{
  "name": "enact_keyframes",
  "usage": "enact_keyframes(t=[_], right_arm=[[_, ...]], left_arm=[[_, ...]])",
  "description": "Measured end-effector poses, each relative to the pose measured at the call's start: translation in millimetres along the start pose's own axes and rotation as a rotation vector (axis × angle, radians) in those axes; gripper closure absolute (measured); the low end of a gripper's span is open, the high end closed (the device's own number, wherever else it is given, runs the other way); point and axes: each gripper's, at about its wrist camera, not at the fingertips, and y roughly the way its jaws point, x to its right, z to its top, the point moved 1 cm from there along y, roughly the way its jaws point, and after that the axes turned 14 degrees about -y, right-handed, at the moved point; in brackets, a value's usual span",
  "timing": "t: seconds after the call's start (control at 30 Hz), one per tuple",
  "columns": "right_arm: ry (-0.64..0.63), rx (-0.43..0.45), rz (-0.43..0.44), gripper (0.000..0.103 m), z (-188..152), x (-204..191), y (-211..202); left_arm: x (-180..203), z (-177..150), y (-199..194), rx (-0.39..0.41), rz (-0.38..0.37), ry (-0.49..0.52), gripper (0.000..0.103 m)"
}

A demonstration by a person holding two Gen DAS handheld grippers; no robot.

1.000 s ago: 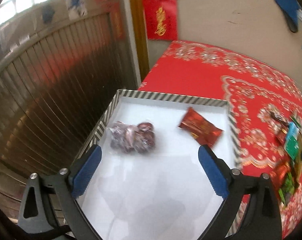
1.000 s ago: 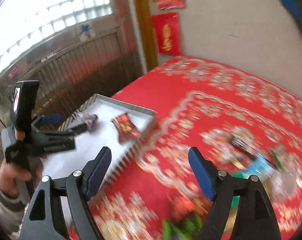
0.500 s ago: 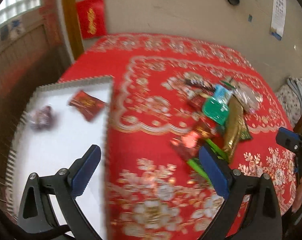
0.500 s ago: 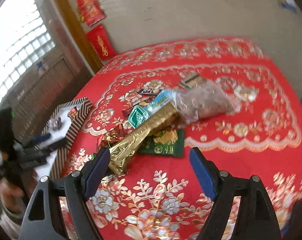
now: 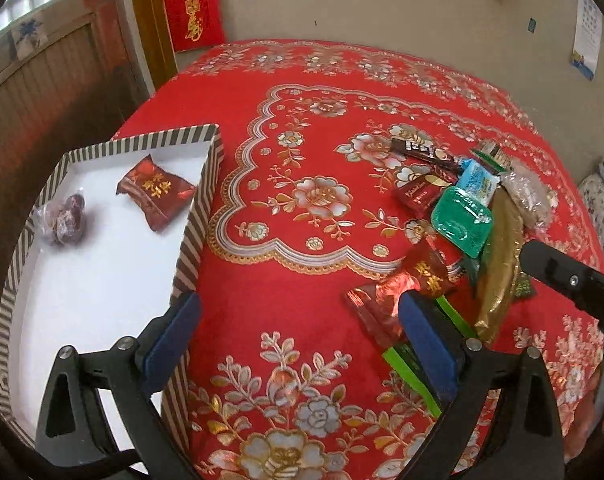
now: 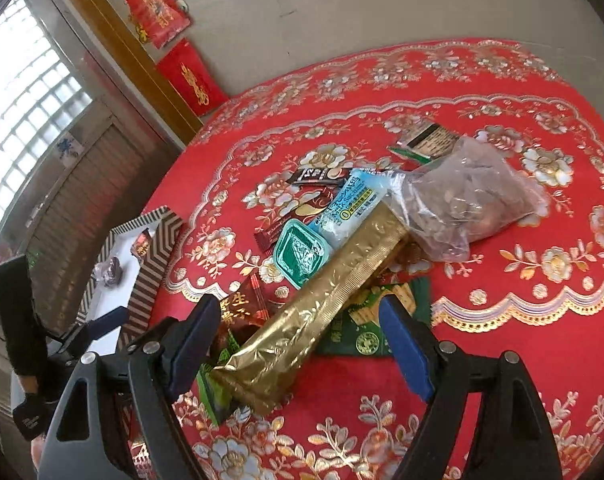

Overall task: Organize snacks
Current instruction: 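Withdraw both grippers from the box back over the snack pile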

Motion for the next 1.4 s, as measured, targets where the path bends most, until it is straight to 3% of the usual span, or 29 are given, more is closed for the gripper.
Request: enact_keyframes(t=[0.37, 0.6, 0.7, 0.97, 1.2, 1.4], right_arm=[[-0.001, -0.016, -0.023, 0.022, -3, 3, 1], [-0.039, 0.008, -0.105, 0.021, -12, 10, -20], [-0.075, -0.03, -0.129, 0.021, -17, 19, -22], [-0.056, -0.08, -0.227, 0.021, -23, 42, -15], [-0.126, -0.105, -0.472, 0.021, -6, 45, 3], [-0.095, -0.105, -0.467, 0.021, 11, 57, 23]], left_arm=[[16, 0, 9, -0.025, -0.027, 0.066, 0.005], [22, -8, 4, -0.028, -0.055, 0.063, 0.005], [24, -15, 1, -0.021, -0.042, 0.084, 0.005], [21, -20, 12, -0.024, 0.021, 0.052, 0.005], [31, -18, 23, -0.022, 0.069, 0.056, 0.005], [42, -16, 33, -0.037, 0.058, 0.025, 0.005]])
